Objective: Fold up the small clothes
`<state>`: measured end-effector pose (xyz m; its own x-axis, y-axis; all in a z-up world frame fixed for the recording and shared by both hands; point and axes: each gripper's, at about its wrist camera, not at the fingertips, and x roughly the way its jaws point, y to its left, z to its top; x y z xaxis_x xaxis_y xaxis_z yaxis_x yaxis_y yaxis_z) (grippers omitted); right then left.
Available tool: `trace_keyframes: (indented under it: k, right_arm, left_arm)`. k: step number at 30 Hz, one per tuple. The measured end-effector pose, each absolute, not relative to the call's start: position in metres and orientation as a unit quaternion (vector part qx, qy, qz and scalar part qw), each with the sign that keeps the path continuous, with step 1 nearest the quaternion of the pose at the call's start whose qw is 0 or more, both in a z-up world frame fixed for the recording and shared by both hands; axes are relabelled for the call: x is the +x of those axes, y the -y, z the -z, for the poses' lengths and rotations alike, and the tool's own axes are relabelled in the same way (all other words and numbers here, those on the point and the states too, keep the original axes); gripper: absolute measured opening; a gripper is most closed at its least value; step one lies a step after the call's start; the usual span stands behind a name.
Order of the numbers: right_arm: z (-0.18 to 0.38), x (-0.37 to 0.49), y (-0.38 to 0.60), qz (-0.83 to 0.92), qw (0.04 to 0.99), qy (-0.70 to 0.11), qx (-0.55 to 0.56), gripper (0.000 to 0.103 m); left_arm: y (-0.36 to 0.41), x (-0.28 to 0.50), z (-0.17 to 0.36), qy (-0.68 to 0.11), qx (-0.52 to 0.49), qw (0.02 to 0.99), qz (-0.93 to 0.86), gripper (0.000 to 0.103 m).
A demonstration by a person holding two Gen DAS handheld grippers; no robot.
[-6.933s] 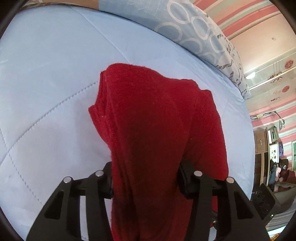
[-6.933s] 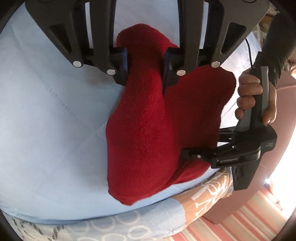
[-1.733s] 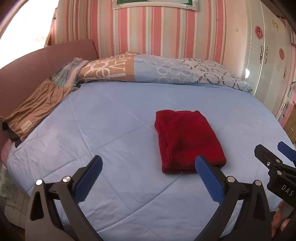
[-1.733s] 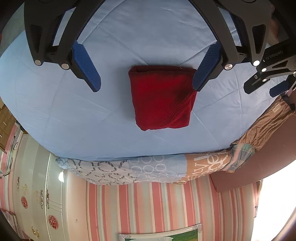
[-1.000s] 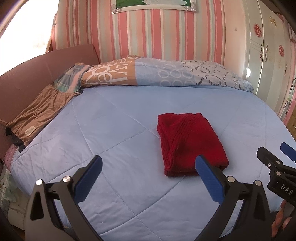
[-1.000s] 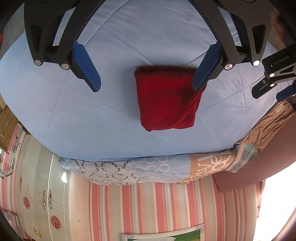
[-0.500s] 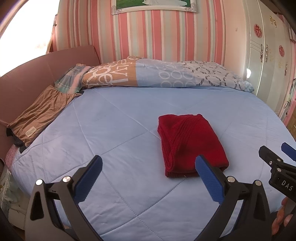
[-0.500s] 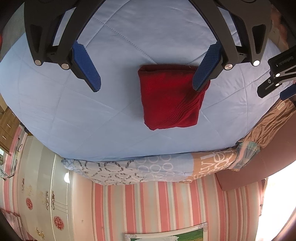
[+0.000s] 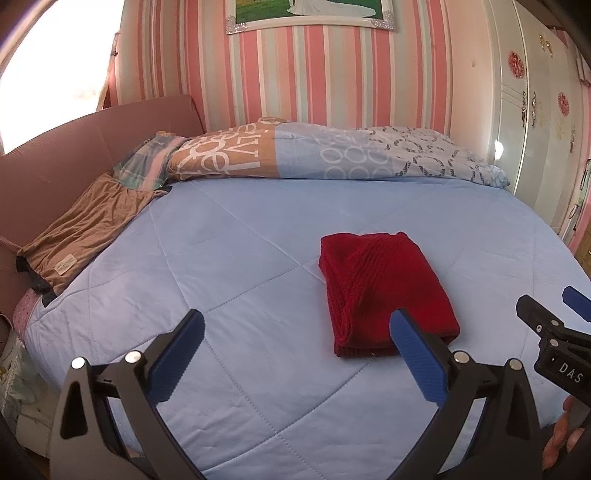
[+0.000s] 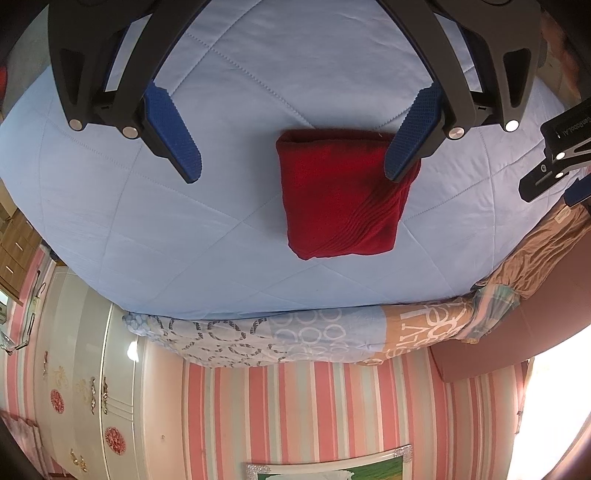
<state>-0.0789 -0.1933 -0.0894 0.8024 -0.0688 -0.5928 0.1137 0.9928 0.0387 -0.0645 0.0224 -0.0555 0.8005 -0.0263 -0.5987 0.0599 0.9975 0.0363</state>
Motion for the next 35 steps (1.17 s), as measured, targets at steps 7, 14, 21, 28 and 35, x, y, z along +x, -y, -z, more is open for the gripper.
trace_keyframes:
  k: [7, 14, 21, 28, 35]
  right_arm:
    - [0.0897, -0.0792, 0.1925, 0.049, 0.949, -0.311, 0.036, 0.099]
    - [0.0913, -0.0802, 0.1944, 0.049, 0.949, -0.310, 0.037, 0.099]
    - [0.0906, -0.0805, 0.1943, 0.049, 0.949, -0.310, 0.035, 0.099]
    - [0.0907, -0.0807, 0.1937, 0.049, 0.949, -0.310, 0.035, 0.099]
    - [0.0900, -0.0807, 0.1939, 0.049, 0.949, -0.309, 0.034, 0.099]
  left_arm:
    - [-0.0261, -0.0633, 0.0552, -0.317, 0.022, 0.948, 0.024, 0.101]
    - [-0.0277, -0.0637, 0.0551, -0.315, 0.024, 0.948, 0.023, 0.101]
    - [-0.0277, -0.0635, 0.0554, -0.316, 0.025, 0.948, 0.022, 0.101]
    - [-0.0291, -0.0633, 0.0565, -0.318, 0.027, 0.947, 0.023, 0.101]
    - [-0.0319, -0.0640, 0.0559, -0.317, 0.027, 0.948, 0.026, 0.101]
